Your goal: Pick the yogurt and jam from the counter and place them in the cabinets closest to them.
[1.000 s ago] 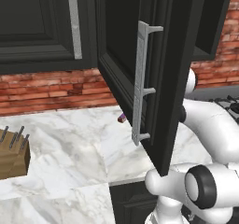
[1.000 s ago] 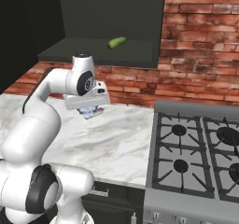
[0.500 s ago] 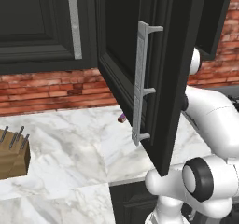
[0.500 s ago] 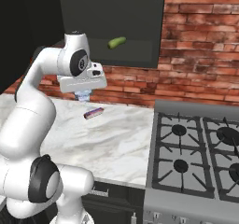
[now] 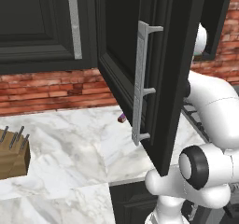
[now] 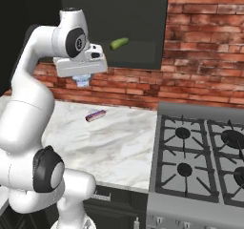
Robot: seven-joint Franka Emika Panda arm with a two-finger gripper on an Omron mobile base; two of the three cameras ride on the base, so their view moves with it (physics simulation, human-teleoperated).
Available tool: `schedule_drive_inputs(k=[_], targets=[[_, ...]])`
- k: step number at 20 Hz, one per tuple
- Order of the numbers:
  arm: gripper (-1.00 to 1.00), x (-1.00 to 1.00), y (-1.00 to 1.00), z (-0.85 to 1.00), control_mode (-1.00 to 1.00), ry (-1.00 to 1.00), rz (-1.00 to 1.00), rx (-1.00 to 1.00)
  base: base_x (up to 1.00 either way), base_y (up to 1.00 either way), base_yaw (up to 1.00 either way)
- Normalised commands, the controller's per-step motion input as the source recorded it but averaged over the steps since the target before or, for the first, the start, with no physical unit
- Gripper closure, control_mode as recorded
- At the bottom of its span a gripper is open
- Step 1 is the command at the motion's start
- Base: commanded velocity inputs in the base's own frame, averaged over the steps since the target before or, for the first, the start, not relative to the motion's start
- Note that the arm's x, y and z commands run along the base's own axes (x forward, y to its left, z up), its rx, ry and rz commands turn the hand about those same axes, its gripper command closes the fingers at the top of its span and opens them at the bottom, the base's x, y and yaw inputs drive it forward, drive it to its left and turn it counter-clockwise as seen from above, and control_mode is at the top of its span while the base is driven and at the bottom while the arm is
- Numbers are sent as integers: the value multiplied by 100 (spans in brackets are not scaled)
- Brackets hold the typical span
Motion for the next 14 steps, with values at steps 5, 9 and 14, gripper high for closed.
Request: schedule_drive_inputs(k=[5,9,14], targets=[[100,-14,0,25,-100,-20,0,7,0,0,0],[100,-6,0,42,-100,-21,-1,9,0,0,0],[100,0,5,37,-100,-19,-2,5,0,0,0]])
